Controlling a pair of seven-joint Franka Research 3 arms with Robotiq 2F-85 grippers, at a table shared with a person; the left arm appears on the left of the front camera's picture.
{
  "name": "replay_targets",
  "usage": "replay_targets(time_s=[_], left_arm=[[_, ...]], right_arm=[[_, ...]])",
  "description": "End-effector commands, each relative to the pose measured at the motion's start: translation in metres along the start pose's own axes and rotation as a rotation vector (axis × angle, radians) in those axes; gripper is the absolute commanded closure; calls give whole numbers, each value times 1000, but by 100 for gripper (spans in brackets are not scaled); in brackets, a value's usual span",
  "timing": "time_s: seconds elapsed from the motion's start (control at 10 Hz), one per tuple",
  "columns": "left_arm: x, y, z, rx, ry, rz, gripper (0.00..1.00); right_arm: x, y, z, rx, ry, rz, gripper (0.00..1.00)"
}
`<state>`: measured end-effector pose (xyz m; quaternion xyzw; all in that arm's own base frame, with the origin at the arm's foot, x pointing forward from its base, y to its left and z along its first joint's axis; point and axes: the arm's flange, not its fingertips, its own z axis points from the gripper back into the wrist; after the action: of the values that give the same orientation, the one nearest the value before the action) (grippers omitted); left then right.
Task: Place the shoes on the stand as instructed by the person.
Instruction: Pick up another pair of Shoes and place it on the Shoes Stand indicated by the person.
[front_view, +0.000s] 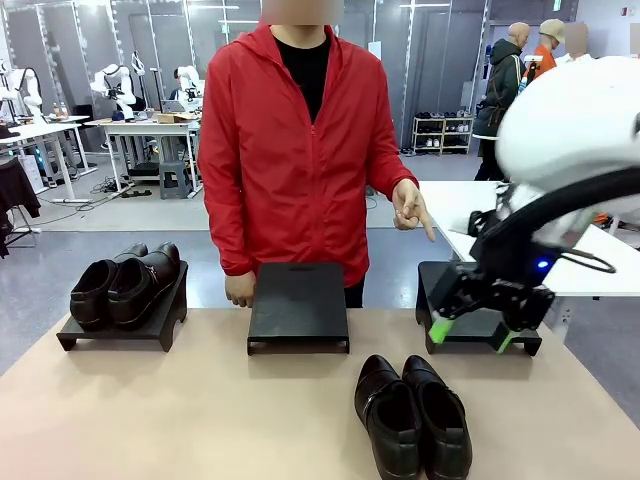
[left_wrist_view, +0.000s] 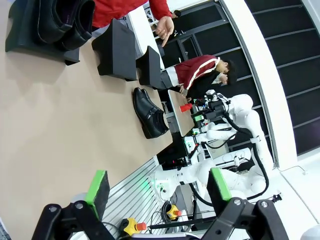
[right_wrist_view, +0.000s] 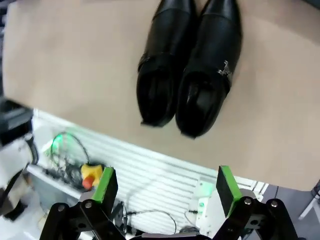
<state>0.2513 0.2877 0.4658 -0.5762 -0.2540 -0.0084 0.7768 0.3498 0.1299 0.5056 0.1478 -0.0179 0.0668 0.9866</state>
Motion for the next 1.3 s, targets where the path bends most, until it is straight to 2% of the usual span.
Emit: replay_targets(time_s=[0.0,0.3,0.5,1.2], left_arm=[[-4,-2,0,-9,6,-29,0],[-4,-2,0,-9,6,-29,0],[-4,-2,0,-9,6,-29,0],[-4,-2,0,-9,6,-29,0]], right_arm=[[10,16,-31,-82,-1,-85,0],[19,30,-71,-162,-28,-119,0],[22,33,-101,-262,-51,-119,0],[22,36,-169,-300,-16,-119,0]])
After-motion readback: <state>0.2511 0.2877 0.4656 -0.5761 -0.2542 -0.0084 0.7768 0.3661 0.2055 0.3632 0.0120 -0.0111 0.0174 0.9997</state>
